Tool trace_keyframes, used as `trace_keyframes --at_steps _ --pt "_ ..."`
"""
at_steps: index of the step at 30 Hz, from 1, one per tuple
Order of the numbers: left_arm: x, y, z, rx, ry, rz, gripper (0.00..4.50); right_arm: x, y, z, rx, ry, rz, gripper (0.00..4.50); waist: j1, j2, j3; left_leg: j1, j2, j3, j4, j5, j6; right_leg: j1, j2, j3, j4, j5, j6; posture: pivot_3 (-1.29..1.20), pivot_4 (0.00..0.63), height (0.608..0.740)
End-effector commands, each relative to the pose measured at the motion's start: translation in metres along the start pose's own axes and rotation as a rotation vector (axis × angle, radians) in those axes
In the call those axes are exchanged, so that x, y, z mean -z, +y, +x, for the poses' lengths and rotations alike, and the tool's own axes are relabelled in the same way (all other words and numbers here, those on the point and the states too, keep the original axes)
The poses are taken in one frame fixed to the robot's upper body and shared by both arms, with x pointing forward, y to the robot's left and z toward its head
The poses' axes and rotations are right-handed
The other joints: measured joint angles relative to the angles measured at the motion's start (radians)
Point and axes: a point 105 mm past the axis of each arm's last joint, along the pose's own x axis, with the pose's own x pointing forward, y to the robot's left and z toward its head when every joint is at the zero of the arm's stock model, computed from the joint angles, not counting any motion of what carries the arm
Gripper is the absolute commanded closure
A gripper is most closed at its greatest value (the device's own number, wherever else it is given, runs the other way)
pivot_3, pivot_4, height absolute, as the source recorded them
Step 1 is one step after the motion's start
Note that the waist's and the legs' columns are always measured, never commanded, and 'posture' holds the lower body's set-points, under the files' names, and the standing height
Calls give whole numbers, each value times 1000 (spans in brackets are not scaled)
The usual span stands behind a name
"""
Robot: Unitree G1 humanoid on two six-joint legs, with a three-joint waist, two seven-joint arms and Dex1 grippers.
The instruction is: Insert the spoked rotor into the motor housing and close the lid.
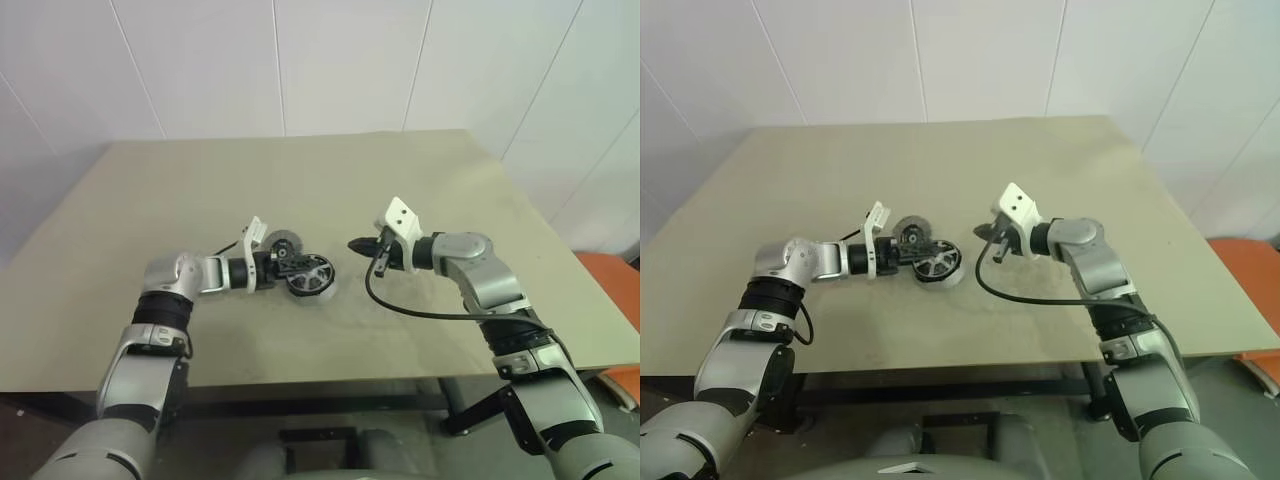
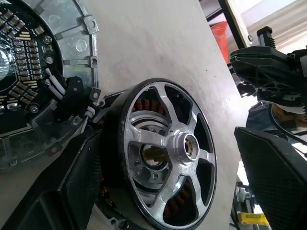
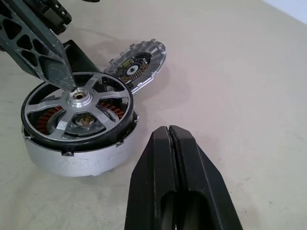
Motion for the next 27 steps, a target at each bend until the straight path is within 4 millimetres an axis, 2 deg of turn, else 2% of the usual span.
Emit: trace_keyframes --at_steps 1,5,7,11,15,18,23,27 --pt "-4 1 -1 -1 -8 14 28 -17 -3 0 5 -46 -38 4500 1 0 0 0 0 0 0 0 0 0 0 0 0 0 0 0 0 740" --pt "-5 2 -2 2 -22 30 28 -16 -3 1 7 -45 -35 4500 0 0 0 0 0 0 0 0 0 0 0 0 0 0 0 0 0 740" --pt "-6 3 -2 -29 -8 146 28 -16 -3 1 7 -44 -34 4500 1 0 0 0 0 0 0 0 0 0 0 0 0 0 0 0 0 740" --pt "-12 -16 -3 19 16 276 28 -16 -2 2 5 -45 -30 4500 0 0 0 0 1 0 0 0 0 0 0 1 1 0 0 0 0 740" --pt "-14 -17 -9 -39 87 495 28 -14 1 3 -14 -36 -19 4500 -1 0 0 0 1 2 0 0 0 -2 0 3 1 1 -1 0 0 740" --pt "-16 -21 -16 -35 119 580 28 -13 2 3 -18 -33 -17 4500 0 0 0 0 1 3 0 0 0 -3 1 4 2 2 -3 0 0 740" --pt "-14 -5 -32 -139 244 865 28 -14 0 2 -17 -30 -16 4500 0 0 0 0 1 5 0 0 0 -3 1 5 2 1 -2 0 0 740" --pt "-24 -34 -22 45 51 946 28 -14 -1 1 -8 -30 -13 4500 9 0 0 -2 3 6 0 0 0 -5 0 6 2 2 -2 0 0 740"
